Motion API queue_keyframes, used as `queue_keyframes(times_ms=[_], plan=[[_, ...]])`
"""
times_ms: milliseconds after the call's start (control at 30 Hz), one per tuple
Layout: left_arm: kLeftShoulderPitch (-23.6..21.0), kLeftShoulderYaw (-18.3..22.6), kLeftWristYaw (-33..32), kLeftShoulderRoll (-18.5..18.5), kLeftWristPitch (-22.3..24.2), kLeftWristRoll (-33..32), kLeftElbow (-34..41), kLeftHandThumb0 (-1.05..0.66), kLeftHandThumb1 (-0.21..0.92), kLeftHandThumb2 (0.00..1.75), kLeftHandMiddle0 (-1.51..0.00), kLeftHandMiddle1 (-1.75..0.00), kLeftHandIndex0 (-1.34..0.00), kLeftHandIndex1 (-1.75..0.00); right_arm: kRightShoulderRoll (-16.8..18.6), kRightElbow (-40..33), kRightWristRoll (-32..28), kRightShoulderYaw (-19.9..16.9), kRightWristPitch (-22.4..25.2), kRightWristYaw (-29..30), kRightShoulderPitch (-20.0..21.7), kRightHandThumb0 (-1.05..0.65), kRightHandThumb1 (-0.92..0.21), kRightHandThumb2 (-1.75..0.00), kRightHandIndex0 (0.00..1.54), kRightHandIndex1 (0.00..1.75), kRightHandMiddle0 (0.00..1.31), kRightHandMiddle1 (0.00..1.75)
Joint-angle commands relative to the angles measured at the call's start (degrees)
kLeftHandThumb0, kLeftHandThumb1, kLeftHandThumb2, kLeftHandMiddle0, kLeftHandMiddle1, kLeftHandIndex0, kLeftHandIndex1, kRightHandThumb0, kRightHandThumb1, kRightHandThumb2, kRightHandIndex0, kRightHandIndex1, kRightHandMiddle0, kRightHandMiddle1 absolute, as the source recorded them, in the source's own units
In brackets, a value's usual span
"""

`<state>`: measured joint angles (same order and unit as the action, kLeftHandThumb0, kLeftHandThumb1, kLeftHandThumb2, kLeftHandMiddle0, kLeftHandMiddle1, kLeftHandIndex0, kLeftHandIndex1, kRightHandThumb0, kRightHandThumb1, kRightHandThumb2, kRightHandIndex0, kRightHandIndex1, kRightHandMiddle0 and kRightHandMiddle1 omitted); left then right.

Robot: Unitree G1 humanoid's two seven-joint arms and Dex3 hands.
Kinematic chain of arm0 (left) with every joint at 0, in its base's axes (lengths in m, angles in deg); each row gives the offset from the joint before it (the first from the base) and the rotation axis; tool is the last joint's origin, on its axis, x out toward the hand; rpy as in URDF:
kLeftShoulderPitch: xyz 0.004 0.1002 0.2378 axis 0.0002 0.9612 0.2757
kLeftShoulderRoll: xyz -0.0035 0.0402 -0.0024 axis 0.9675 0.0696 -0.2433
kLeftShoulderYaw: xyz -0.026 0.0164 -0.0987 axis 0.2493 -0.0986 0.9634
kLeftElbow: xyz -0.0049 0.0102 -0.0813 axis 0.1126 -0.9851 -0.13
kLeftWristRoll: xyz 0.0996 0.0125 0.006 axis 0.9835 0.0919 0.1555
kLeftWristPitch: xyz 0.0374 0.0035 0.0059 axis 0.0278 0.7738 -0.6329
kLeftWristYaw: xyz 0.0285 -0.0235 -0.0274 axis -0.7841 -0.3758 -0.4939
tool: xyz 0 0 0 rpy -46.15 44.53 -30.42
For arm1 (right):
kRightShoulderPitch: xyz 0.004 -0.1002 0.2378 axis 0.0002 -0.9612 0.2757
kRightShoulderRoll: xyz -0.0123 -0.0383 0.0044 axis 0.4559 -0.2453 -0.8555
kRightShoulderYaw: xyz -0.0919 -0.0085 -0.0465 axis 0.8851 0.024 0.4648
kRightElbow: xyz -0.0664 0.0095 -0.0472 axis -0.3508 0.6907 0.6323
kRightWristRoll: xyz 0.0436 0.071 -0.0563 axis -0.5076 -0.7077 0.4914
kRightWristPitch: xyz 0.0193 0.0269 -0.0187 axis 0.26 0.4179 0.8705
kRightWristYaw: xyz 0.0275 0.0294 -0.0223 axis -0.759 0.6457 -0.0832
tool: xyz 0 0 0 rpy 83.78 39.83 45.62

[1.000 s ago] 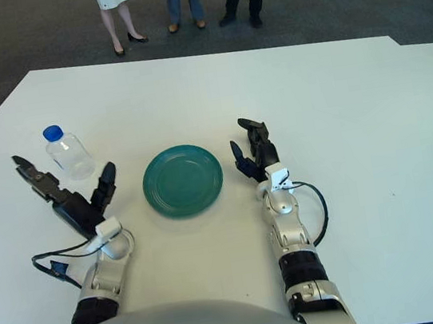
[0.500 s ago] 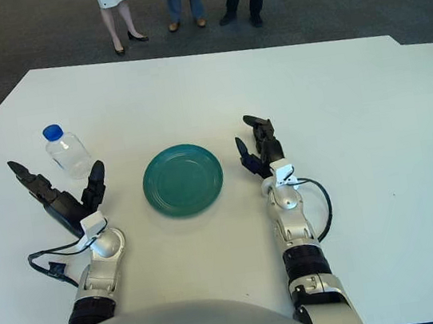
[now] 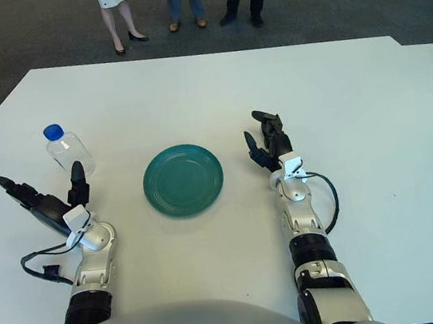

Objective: Put the bottle into the plate.

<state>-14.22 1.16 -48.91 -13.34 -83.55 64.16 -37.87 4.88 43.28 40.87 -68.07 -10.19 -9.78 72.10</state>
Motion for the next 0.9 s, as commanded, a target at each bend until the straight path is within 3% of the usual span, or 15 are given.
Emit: queue_keyframes(times_ms=[0,200,533,633,867], plan=[[-1.7,0.17,-0.18,-5.41,1.84,-1.29,-0.27,-0.95,0.92,0.32,0.0,0.0,-0.02,-0.01,-0.34,3.74,-0.2,-0.5,3.62,0.24,-2.48,-0.54,-0.92,-0.43,0.61,0.05,0.06,0.89],[-1.85,-0.63,1.32,-4.46,3.77,-1.83,-0.01,-0.94,0.92,0.34,0.0,0.0,-0.05,-0.03,-0.88,4.77,-0.59,-0.96,3.75,0.29,-1.78,-0.52,-0.92,-0.41,0.63,0.06,0.08,0.89],[-1.43,-1.54,8.33,-1.67,10.85,-1.79,4.27,-0.95,0.92,0.22,-0.05,-0.01,-0.09,-0.1,-1.87,9.85,-0.74,-1.71,0.45,0.07,0.58,-0.49,-0.91,-0.4,0.68,0.1,0.12,0.9],[-1.57,-1.38,9.93,-0.83,12.93,-1.55,5.13,-0.97,0.92,0.19,-0.08,-0.01,-0.03,-0.26,-2.03,10.76,-0.96,-1.83,-0.63,-0.28,0.92,-0.49,-0.9,-0.4,0.67,0.11,0.12,0.9],[-1.45,-1.17,13.07,0.54,15.63,-1.01,6.25,-1.01,0.92,0.17,-0.11,-0.01,0.0,-0.35,-2.5,12.67,-1.17,-2.05,-2.41,-0.98,1.69,-0.51,-0.9,-0.4,0.65,0.12,0.12,0.9]])
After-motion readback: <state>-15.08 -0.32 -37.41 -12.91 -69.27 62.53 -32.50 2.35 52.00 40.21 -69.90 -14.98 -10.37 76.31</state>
